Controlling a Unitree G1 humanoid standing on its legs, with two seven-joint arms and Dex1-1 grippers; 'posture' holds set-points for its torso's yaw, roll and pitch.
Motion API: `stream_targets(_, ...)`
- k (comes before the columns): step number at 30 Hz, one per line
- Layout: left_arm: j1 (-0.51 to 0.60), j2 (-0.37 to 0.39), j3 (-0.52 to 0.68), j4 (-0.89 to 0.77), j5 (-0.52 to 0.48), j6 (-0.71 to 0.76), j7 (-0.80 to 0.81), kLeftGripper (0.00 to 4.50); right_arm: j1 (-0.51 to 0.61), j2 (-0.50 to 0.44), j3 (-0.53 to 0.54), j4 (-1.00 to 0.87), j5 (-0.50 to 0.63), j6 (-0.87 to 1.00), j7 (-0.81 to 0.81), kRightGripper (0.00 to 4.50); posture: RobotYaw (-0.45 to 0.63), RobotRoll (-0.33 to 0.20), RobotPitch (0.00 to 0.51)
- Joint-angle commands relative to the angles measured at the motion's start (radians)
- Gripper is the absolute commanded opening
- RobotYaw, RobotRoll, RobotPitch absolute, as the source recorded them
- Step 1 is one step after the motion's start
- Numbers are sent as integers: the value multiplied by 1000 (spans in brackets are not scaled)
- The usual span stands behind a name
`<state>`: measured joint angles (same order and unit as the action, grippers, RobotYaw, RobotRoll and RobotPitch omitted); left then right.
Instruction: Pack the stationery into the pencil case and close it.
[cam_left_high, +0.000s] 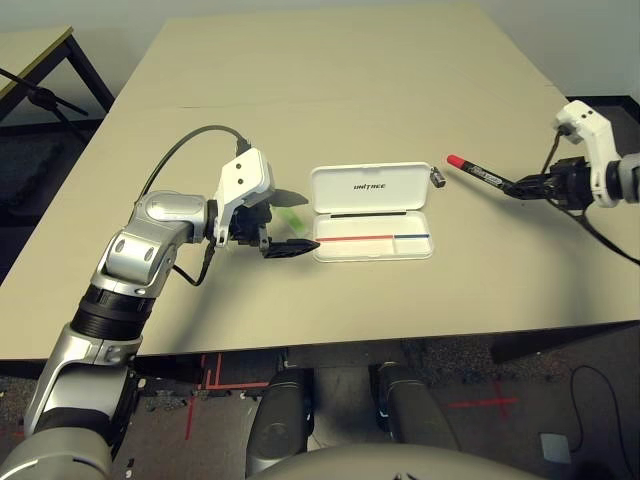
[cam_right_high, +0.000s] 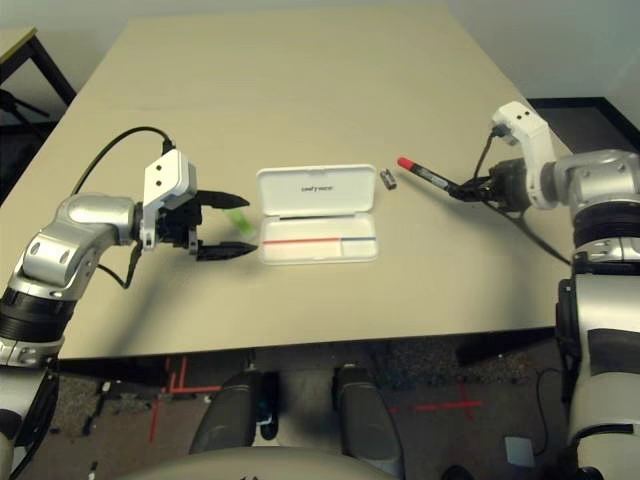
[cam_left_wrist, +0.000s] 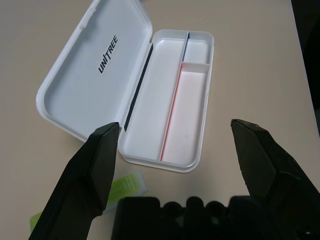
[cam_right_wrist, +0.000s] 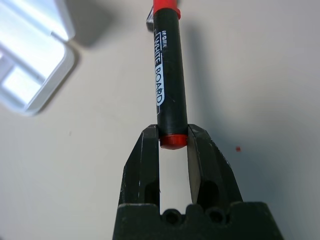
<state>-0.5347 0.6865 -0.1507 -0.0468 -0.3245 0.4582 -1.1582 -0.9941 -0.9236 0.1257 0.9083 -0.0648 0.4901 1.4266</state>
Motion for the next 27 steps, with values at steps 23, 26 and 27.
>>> stream_targets(23,15,4,16,-9,-2,-8,19,4500,3,41,314,-424,90,-140,127,540,44,0,97)
stream_targets(26,24,10,23,-23,-5,1,24,4500,-2,112,301,-409,60,-197,93,540,55,0,99)
stream_targets(27,29,12,26,-27,-6,3,24,4500,-4,133,295,-404,54,-208,82,540,55,0,99)
